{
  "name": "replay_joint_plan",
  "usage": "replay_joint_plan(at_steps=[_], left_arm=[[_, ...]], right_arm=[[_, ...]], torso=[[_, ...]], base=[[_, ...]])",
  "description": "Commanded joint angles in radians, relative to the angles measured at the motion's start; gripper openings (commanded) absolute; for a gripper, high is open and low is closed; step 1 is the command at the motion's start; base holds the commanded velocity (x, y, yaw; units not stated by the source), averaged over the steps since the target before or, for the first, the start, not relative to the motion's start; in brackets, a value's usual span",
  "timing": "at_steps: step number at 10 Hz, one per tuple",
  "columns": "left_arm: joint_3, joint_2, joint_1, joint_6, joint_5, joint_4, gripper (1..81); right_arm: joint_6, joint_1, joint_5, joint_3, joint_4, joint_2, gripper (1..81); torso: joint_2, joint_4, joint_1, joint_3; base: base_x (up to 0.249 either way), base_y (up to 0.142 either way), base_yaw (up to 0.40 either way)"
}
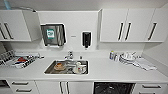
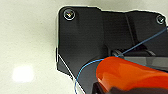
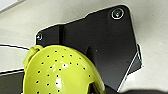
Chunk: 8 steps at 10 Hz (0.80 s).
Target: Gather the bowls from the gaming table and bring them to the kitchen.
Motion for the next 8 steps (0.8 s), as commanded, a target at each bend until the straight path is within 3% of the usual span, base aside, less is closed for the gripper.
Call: replay_joint_plan(at_steps=[1,4,8], left_arm=[[-0.006,-0.008,-0.041,0.006,0.051,0.008,1.0],[-0.006,-0.012,-0.040,0.004,0.051,0.008,1.0],[-0.006,-0.008,-0.041,0.004,0.051,-0.001,1.0]], right_arm=[[-0.002,0.038,-0.046,0.005,-0.008,-0.016,1.0],[-0.004,0.042,-0.049,0.005,-0.008,-0.013,1.0],[-0.002,0.040,-0.049,0.001,-0.008,-0.013,1.0]], torso=[[0.000,0.000,0.001,0.000],[0.000,0.000,0.001,0.000],[0.000,0.000,0.001,0.000]], base=[[0.000,0.000,-0.321],[0.000,0.000,-0.268],[0.106,-0.089,0.000]])
